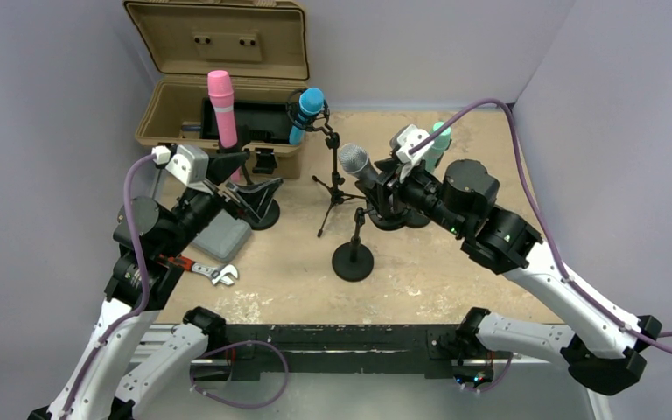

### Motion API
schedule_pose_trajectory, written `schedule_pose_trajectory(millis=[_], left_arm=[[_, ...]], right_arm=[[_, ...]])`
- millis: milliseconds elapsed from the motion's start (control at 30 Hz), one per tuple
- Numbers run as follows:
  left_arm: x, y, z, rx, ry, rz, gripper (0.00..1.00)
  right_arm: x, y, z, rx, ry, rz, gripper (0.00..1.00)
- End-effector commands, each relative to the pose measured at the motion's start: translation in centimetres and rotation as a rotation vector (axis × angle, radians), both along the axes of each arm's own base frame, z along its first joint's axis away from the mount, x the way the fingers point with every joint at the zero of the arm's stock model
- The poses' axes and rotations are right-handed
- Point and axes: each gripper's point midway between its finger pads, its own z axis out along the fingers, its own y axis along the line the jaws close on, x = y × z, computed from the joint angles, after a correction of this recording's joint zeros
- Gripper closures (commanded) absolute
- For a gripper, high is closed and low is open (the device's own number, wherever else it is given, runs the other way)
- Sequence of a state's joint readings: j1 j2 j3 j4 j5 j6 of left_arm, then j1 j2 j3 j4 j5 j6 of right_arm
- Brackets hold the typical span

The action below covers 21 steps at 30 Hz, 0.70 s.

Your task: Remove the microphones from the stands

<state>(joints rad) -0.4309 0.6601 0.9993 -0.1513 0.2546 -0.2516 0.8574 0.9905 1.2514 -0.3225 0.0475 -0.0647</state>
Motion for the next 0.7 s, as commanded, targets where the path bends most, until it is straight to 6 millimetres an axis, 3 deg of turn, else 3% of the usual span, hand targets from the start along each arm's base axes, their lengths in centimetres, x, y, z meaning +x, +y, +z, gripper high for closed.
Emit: schedule_pose_trajectory(millis=[0,133,400,567,667], left_arm=[[-0.5,-0.1,1.5,-0.014,-0.037,-0.014,0.06],[-0.5,-0.2,1.4,-0.012,-0.036,-0.018,0.06],[-0.5,-0.3,1.4,-0.011,-0.033,-0.022,0.06],[-0.7,-0.4,1.5,-0.014,-0.033,-0.031,0.06],[-0.8,-0.5,1.6,-0.017,-0.033,-0.037,0.06]], right_arm=[[0.5,0.4,0.2,-0.009,-0.026,-0.003,0.51],[0.6,0.9,1.1,-0.007,-0.039,0.014,0.64],[-0.2,1.1,6.4,0.045,-0.114,0.055,0.74],[-0.7,-0.2,10.8,0.132,-0.195,0.028,0.78],[-0.4,-2.4,14.5,0.260,-0.246,-0.077,0.87]])
